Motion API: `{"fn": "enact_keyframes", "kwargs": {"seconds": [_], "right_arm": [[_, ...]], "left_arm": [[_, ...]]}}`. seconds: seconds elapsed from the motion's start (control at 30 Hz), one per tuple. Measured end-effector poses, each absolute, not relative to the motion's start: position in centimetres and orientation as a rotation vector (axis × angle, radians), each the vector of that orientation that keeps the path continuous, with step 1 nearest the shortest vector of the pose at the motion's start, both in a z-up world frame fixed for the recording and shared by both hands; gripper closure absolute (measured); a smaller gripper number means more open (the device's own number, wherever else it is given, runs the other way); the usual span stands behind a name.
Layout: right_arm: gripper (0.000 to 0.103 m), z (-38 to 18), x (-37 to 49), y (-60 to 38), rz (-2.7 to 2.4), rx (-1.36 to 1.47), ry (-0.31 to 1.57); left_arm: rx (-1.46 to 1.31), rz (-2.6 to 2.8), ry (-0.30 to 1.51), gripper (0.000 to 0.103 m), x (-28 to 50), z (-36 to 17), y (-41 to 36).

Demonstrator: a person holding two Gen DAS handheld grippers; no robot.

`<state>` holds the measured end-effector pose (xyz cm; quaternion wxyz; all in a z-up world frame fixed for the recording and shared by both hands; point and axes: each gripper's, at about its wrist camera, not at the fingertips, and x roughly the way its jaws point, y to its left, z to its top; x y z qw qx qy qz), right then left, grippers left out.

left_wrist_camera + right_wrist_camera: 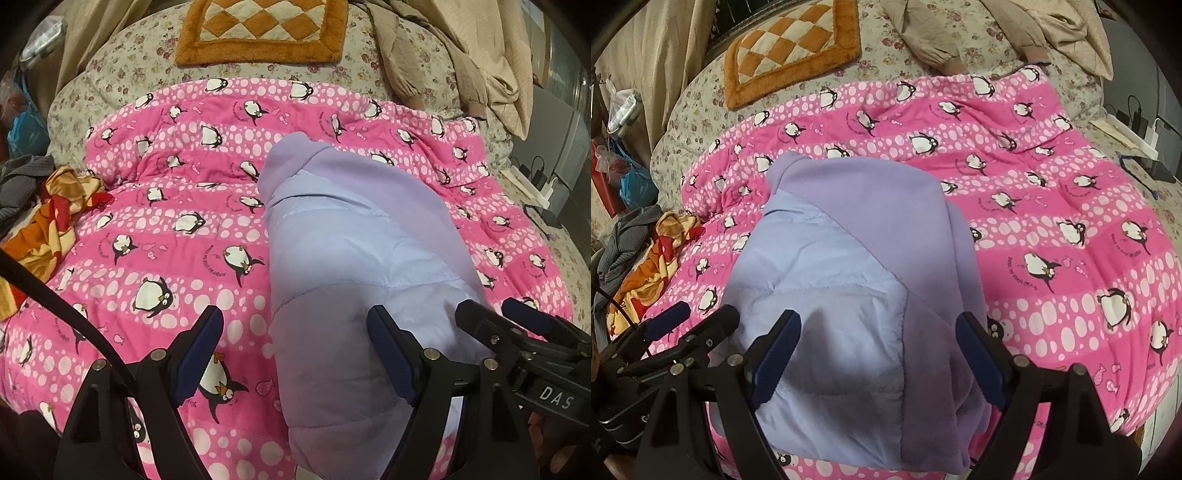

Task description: Fold large clothes

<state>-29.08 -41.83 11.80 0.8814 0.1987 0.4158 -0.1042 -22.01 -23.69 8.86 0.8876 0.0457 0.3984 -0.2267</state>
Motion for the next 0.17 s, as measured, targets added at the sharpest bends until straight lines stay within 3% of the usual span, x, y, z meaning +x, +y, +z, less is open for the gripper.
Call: {"fn": "enact_keyframes", "kwargs": {"seconds": [0.17], "right_arm": [[0.014,11.7,-28.8,-41.9,-0.22,0.404,0.872]], "left_arm": [[0.058,-0.47,0.844,0.05,-20.7,9.0,-22.2]]}}
